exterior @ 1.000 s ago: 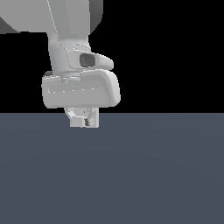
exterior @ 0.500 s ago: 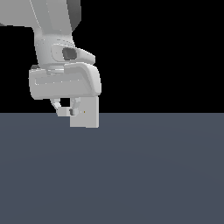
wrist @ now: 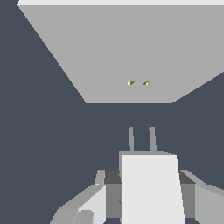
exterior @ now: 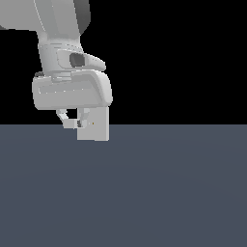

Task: Plug the charger into the wall socket.

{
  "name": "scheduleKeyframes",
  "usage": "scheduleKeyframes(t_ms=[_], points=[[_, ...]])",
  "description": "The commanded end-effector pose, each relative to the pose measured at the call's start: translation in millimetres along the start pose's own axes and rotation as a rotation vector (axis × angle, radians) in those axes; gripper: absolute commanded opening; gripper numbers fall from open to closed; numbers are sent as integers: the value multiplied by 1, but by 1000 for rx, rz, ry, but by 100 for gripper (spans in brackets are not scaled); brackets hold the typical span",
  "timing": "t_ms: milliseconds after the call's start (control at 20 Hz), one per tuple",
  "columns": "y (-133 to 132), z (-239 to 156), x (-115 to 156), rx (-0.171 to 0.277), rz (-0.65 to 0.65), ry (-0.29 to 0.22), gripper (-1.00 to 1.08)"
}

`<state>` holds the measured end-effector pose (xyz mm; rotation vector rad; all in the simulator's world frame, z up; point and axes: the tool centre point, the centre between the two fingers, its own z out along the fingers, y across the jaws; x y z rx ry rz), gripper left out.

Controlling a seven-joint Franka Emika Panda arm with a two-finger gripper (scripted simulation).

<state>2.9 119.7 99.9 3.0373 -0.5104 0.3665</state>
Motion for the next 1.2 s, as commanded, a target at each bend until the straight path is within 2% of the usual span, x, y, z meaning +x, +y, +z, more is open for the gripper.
scheduleKeyframes(t_ms=[0,300,800,1150], points=[[0,0,0,0,0,0,-100],[0,3,10,0,0,0,-100],[1,11,43,1,1,0,-100],[0,12,49,0,0,0,-100]])
